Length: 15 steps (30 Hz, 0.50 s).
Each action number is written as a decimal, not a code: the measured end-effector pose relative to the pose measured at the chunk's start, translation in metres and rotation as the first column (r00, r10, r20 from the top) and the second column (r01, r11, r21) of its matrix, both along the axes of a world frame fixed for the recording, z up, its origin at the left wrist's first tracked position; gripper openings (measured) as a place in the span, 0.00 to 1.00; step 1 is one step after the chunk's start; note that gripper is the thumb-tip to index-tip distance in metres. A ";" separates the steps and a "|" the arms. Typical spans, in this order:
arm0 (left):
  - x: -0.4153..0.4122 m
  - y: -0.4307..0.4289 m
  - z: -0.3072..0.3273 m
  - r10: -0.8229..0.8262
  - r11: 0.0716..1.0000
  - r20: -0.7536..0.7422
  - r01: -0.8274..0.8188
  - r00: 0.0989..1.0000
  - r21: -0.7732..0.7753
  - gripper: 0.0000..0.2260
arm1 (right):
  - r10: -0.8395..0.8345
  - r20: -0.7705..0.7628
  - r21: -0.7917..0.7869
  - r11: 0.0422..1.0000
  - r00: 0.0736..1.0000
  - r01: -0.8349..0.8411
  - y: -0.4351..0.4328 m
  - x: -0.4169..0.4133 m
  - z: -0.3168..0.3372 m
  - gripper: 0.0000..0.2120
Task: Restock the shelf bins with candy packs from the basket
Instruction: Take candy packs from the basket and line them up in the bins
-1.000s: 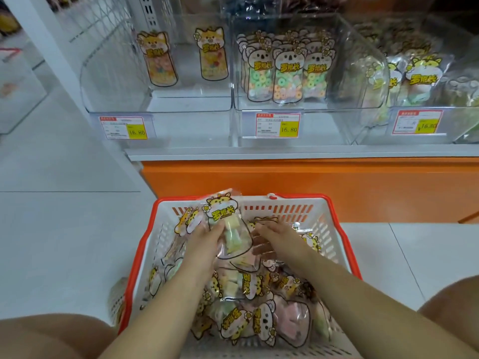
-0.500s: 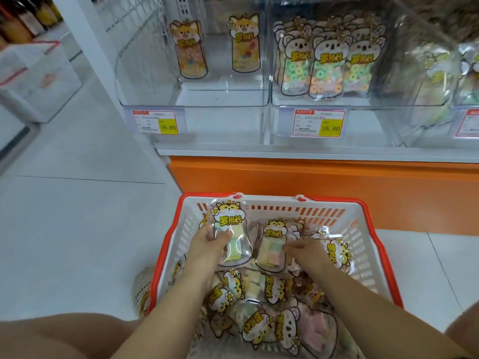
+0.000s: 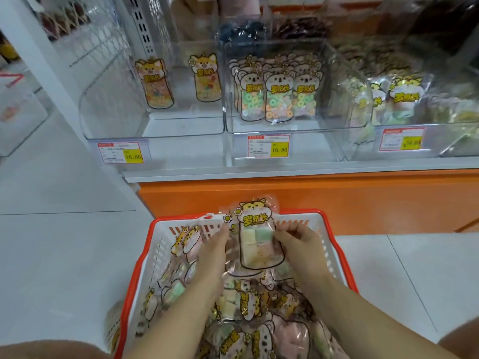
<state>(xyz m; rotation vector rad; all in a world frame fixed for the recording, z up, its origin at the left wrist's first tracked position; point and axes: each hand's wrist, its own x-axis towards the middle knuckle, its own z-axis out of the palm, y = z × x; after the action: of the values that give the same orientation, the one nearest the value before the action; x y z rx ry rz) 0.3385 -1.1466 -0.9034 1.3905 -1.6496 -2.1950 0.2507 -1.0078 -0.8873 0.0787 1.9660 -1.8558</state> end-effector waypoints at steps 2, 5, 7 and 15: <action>-0.007 0.016 0.020 -0.073 0.996 -0.087 0.076 0.994 0.037 0.38 | 0.002 -0.026 -0.010 1.000 1.000 -0.002 0.008 0.004 0.014 0.06; -0.015 0.041 0.047 -0.187 0.982 -0.196 0.176 0.963 -0.072 0.37 | -0.008 -0.086 -0.016 1.000 0.996 0.007 0.023 0.005 0.034 0.04; -0.019 0.050 0.061 -0.255 0.957 -0.235 0.209 0.938 -0.202 0.24 | -0.036 -0.088 -0.037 0.999 0.995 0.033 0.031 0.001 0.049 0.05; -0.080 0.088 0.152 -0.463 0.784 -0.326 0.209 0.824 -0.585 0.12 | -0.005 -0.215 -0.122 0.992 0.977 -0.021 0.070 -0.055 0.153 0.24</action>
<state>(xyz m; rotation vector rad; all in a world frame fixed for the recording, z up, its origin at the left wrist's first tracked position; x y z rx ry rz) 0.2583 -1.0588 -0.7513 0.4030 -2.1887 -1.7771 0.1954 -0.9383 -0.7348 -0.1742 1.9789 -2.0503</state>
